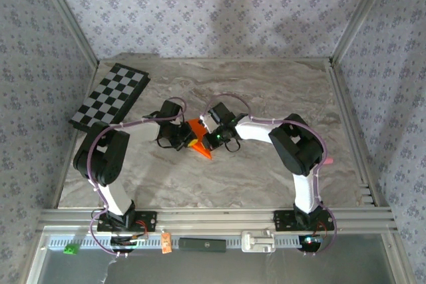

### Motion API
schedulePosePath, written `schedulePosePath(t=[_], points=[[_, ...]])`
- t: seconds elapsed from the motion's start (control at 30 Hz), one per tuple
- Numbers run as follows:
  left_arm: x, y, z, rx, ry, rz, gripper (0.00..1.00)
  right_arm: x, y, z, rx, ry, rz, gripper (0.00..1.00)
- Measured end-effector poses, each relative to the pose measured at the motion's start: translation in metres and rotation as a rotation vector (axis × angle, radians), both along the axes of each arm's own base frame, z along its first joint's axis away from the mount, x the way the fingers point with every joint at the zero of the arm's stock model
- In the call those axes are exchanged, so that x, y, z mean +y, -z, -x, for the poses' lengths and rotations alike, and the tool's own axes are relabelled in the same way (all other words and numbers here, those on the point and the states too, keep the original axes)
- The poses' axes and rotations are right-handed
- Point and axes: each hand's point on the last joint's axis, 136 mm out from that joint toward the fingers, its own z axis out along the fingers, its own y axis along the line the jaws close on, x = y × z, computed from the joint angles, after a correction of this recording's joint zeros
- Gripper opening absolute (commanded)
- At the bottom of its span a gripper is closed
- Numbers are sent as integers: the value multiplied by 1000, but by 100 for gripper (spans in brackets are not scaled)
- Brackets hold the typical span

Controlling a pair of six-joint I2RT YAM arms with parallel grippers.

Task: Fold a paper plane with a square sheet of paper (pick it up from the middle)
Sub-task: Third fold the triangle at the center of the table.

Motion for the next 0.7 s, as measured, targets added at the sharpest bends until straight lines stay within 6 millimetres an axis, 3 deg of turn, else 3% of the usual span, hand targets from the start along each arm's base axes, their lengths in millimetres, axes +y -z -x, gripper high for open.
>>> schedulePosePath(t=[0.7], points=[[6,11,10,29,-2,-18,7,2,1,-4,0,5,9,8]])
